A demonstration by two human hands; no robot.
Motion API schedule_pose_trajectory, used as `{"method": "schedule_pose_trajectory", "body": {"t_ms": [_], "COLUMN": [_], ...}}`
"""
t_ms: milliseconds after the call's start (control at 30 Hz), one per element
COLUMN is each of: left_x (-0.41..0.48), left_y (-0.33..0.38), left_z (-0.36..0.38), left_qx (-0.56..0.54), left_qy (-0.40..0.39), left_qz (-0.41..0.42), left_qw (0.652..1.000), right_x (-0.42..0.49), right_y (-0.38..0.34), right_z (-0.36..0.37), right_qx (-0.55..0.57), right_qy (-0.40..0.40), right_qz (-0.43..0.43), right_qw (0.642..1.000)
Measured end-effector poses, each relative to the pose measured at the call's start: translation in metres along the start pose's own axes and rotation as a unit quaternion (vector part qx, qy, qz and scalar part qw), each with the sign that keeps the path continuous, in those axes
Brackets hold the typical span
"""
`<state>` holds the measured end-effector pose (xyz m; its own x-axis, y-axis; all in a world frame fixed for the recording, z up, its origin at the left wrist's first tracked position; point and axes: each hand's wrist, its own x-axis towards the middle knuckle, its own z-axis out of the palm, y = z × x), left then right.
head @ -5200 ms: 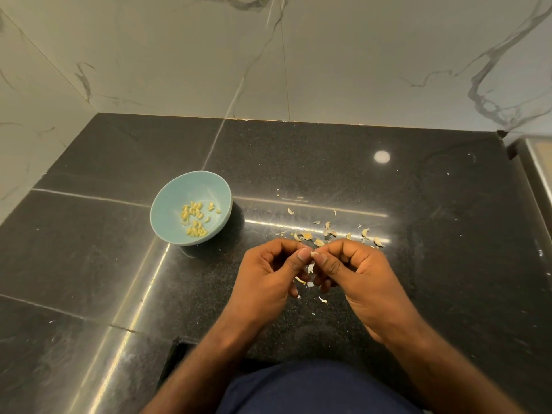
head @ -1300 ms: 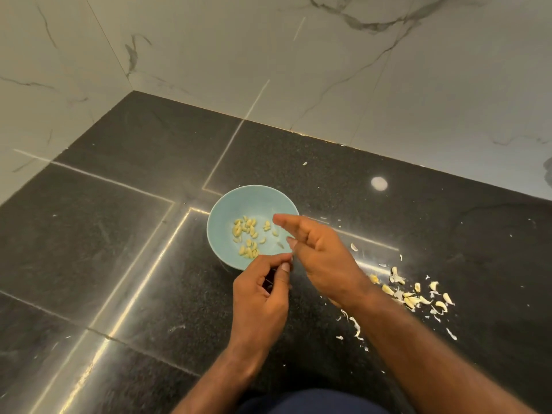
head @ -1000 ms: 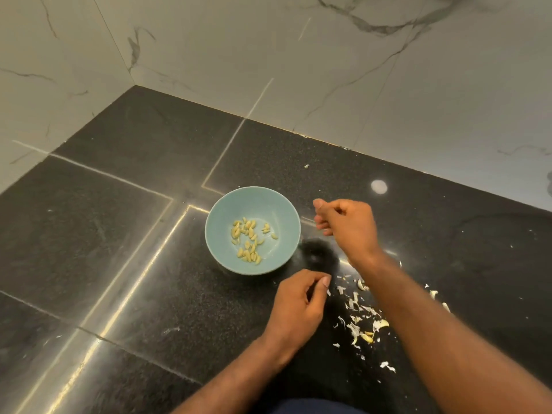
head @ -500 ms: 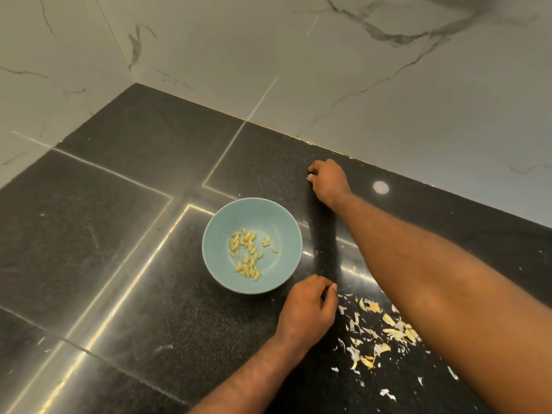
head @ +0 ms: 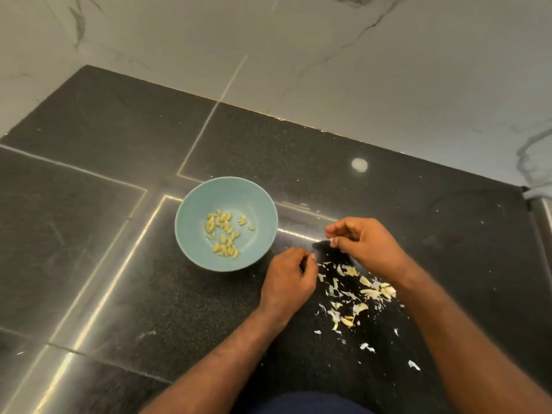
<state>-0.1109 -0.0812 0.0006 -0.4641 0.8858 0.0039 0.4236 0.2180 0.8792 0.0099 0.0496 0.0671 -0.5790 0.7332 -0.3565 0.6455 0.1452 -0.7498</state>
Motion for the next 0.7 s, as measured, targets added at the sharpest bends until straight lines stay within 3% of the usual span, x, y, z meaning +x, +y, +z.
{"method": "schedule_pose_trajectory", "body": {"t_ms": [100, 200, 300, 467, 567, 700], "left_x": [0.0, -0.002, -0.002, -0.004, -0.004, -0.005], "left_y": [0.0, 0.0, -0.001, -0.002, -0.001, -0.001], "left_z": [0.0, -0.001, -0.002, -0.001, 0.0, -0.001], "left_qx": [-0.028, -0.055, -0.046, -0.014, -0.009, -0.008], "left_qy": [0.006, 0.006, 0.004, -0.007, -0.007, -0.004], "left_qz": [-0.001, -0.014, -0.009, 0.025, 0.03, 0.028], "left_qw": [1.0, 0.998, 0.999, 1.0, 0.999, 1.0], "right_x": [-0.023, -0.042, -0.062, -0.075, -0.064, -0.052], "right_y": [0.013, 0.025, 0.036, 0.043, 0.043, 0.037], "right_z": [-0.001, 0.007, 0.02, 0.031, 0.042, 0.053], "right_qx": [0.049, 0.16, 0.174, -0.048, -0.157, -0.211], "right_qy": [0.099, 0.22, 0.255, 0.196, 0.188, 0.187], "right_qz": [0.004, 0.033, 0.059, 0.026, 0.013, 0.031], "right_qw": [0.994, 0.962, 0.949, 0.979, 0.969, 0.959]}}
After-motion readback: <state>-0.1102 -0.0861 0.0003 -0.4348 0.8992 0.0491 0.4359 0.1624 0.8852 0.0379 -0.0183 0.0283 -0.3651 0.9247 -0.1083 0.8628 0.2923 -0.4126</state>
